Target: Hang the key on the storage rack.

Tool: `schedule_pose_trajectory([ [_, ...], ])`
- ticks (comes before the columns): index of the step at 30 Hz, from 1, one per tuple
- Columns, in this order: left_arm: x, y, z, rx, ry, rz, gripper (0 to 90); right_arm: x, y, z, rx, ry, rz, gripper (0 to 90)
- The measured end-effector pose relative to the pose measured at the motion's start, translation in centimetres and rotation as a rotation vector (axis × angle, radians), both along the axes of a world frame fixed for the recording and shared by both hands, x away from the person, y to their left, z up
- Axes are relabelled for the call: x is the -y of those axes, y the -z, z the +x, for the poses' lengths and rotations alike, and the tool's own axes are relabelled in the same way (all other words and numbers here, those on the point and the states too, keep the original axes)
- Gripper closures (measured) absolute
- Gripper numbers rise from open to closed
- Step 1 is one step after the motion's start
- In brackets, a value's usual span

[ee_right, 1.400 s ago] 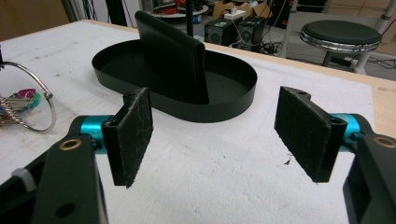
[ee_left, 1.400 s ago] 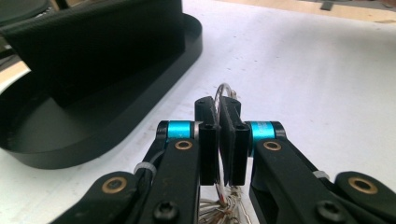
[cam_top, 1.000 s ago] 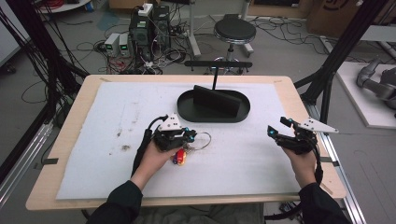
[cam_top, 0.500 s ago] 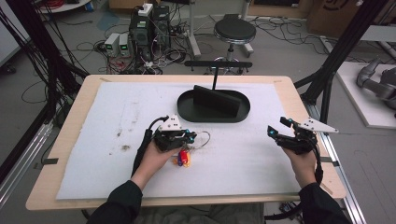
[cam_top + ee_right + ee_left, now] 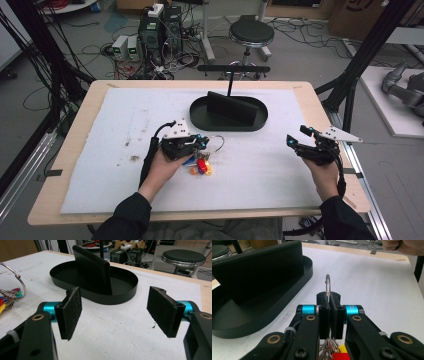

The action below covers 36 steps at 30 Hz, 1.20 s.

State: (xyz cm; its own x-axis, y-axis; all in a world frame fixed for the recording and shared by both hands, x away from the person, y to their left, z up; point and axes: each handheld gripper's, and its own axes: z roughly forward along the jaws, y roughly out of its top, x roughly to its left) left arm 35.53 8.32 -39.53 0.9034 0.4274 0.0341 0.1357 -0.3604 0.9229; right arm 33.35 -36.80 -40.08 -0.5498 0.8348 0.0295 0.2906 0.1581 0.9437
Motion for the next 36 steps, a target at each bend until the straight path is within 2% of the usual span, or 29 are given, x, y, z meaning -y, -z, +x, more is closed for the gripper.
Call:
schedule_pose_trajectory([
  [9, -0.2, -0.7, -0.1, 0.014, -0.009, -0.024, 86.9, 0.0, 0.0, 0.0, -0.004, 0.000, 0.005, 28.5],
  [20, -0.7, -2.8, 0.4, 0.059, -0.026, -0.060, 86.9, 0.0, 0.0, 0.0, -0.004, 0.000, 0.005, 28.6],
  [31, -1.1, -4.2, 1.5, 0.083, -0.052, -0.088, 86.9, 0.0, 0.0, 0.1, -0.006, 0.000, 0.004, 28.6],
  [36, -1.4, -4.9, 2.1, 0.088, -0.073, -0.118, 86.9, 0.0, 0.0, 0.1, -0.006, -0.002, 0.006, 28.6],
])
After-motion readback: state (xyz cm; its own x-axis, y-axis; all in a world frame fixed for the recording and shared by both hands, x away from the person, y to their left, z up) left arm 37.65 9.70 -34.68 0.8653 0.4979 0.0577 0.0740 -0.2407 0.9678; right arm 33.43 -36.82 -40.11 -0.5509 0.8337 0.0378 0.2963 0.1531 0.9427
